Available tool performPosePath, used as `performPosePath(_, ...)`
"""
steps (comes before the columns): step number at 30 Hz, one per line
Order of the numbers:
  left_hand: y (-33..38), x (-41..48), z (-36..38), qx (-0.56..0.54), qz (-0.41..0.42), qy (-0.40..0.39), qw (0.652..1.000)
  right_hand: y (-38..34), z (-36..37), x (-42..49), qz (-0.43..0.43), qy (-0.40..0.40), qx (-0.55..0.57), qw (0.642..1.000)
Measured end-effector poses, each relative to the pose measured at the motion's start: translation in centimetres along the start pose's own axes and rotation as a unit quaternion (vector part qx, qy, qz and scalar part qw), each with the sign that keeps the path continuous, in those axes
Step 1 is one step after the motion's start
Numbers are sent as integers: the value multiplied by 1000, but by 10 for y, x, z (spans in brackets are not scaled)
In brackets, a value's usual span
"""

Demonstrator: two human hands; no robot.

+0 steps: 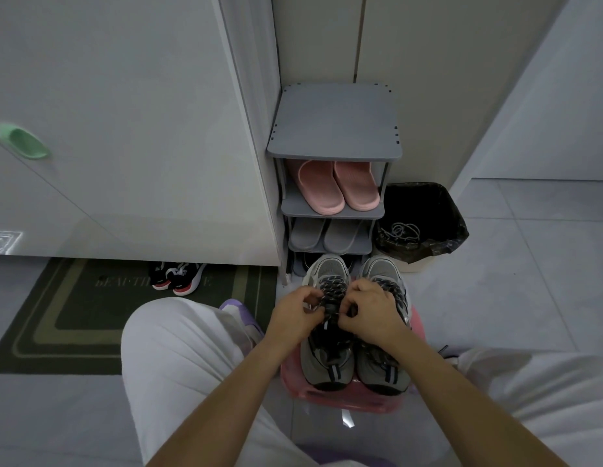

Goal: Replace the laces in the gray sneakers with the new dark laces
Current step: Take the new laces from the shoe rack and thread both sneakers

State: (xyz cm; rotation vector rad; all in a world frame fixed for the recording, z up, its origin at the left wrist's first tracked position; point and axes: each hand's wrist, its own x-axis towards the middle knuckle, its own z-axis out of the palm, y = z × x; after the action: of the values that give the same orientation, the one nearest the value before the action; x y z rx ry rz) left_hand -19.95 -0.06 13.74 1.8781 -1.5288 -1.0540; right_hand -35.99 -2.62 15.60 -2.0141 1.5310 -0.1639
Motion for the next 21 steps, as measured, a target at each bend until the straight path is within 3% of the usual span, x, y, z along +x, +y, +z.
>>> performPosePath(3, -4, 1, 1, -16, -6, -6, 1000, 7, -5, 1, 2, -1, 17, 1000)
performPosePath(6, -7, 7, -1, -35, -28, -13, 999, 17, -13, 4, 27, 39, -57, 997)
performPosePath(8, -5, 11, -4, -28, -31, -13, 999, 20, -16, 8, 26, 10, -91, 995)
performPosePath(11, -3, 16, -7, -8, -25, -32, 999, 18, -15, 16, 36, -42, -58, 997)
performPosePath(21, 2, 30, -14, 114, -9, -83, 990, 19, -20, 23, 39, -94, -24, 994)
